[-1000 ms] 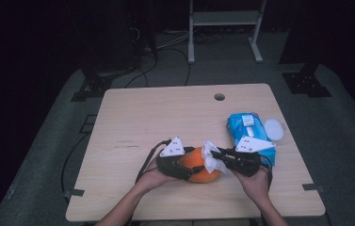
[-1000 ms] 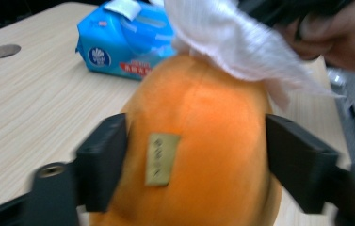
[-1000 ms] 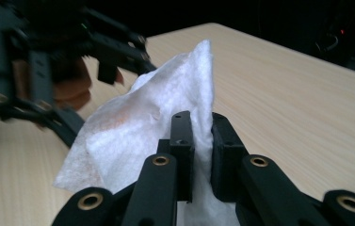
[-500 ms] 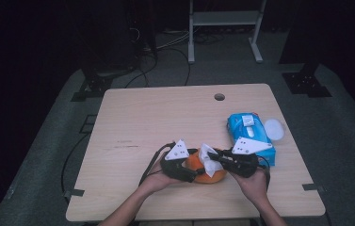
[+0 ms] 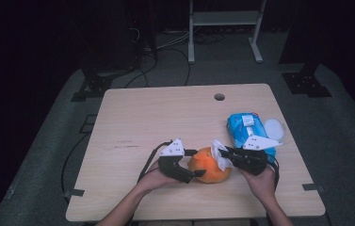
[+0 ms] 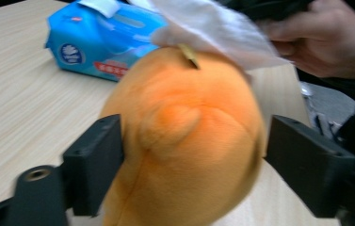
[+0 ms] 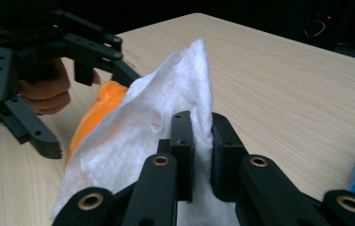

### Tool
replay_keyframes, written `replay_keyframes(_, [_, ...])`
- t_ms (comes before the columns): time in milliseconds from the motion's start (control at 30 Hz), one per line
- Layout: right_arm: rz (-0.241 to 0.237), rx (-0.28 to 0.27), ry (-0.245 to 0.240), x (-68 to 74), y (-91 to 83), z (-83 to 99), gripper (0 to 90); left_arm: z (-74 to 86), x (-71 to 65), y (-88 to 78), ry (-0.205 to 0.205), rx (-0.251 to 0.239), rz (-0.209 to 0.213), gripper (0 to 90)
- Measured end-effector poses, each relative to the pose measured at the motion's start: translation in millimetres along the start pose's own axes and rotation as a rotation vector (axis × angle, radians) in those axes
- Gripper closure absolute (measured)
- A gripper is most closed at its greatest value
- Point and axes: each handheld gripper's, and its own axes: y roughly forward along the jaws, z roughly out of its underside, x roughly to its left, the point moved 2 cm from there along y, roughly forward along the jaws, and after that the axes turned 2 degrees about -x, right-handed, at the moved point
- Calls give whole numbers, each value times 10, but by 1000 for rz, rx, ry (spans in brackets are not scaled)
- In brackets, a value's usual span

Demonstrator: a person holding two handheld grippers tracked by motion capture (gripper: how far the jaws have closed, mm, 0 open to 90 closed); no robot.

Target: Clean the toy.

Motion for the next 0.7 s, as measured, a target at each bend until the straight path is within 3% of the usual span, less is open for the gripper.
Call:
replay_keyframes(100, [-9,2,-5,18,11,3,808,61,48,75,-14,0,-20,65])
replay_keyframes(267, [-21,3,-5,24,36,8,806,156,114,158,-76,-32,32,28])
replay_keyframes(333, [-16,3,-2,10,29,12,807,141,93,147,-71,-30,43,127])
replay_keyframes(467, [-13,-20,-1,0,-7,-12,809,36,34,54,-28,-20,6,328])
replay_keyframes(567, [-21,-63,1,44,-50,-76,814,-65,-11,-2,10,2,-43,358])
replay_keyframes(633, [-54,-99,-29,161,-47,-145,814,-97,-60,5,32,7,-53,359])
replay_keyframes(700, [-80,-90,-91,328,17,-211,814,-115,-115,21,37,11,-42,362])
